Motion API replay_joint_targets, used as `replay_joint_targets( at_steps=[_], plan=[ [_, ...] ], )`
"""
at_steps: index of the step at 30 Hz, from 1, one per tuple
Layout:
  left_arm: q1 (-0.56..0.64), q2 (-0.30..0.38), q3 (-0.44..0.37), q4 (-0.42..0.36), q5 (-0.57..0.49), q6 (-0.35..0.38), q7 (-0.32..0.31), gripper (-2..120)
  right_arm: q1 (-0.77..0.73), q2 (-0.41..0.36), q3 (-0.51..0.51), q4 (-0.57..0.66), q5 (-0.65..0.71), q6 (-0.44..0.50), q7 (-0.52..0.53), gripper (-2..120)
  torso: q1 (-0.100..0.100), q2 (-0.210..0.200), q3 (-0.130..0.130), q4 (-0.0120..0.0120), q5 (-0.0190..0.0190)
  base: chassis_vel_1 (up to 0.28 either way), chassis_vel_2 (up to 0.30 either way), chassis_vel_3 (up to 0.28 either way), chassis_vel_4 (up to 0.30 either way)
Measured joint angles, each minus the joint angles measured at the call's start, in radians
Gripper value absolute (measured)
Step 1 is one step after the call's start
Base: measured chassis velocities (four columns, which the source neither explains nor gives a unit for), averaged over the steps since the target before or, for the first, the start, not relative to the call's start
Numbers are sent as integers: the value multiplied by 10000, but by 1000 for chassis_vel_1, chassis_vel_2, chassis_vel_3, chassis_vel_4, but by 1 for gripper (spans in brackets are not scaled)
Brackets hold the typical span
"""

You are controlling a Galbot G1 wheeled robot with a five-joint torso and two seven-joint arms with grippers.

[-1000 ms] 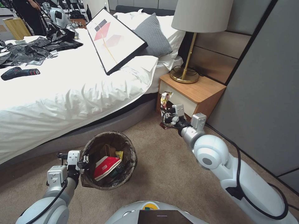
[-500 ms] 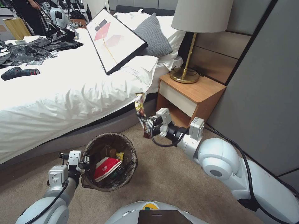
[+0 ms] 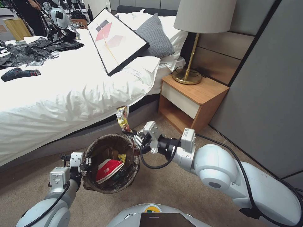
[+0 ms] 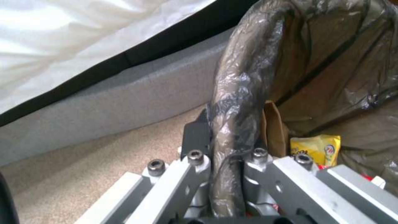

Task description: Pick up the trash bin, then pick up the garbage from the floor and place it into the trash bin.

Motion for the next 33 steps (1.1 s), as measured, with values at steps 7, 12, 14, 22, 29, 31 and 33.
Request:
replay_joint_targets(
  at_steps=[7,12,14,22,29,31,33],
  plan=[
    [-87,-126,10,0,-6,22,8,3,539,449,-1161,-521,7,-132,498,0,0,0,1,1,0,0,0,0,0],
    [-145,-187,26,0,-6,24,11,3,759,708,-1886,-791,210,-341,989,0,0,0,0,0,0,0,0,0,0],
    [-162,-202,27,0,-6,24,11,3,817,743,-2055,-834,299,-400,1111,0,0,0,0,0,0,0,0,0,0],
    [-192,-201,14,0,-55,29,11,3,988,853,-2761,-948,537,-785,1694,0,0,0,0,-1,1,0,0,0,0],
    [-213,-185,8,0,-99,38,14,3,1103,1056,-3102,-960,802,-1035,2441,18,0,0,0,0,0,0,0,0,0],
    [-214,-185,9,0,-102,39,14,3,1120,1082,-3120,-982,850,-1048,2505,21,0,0,1,0,0,0,0,0,0],
    [-214,-182,9,0,-107,40,15,3,1142,1112,-3138,-1019,887,-1055,2565,27,0,0,0,0,1,0,0,0,0]
  ],
)
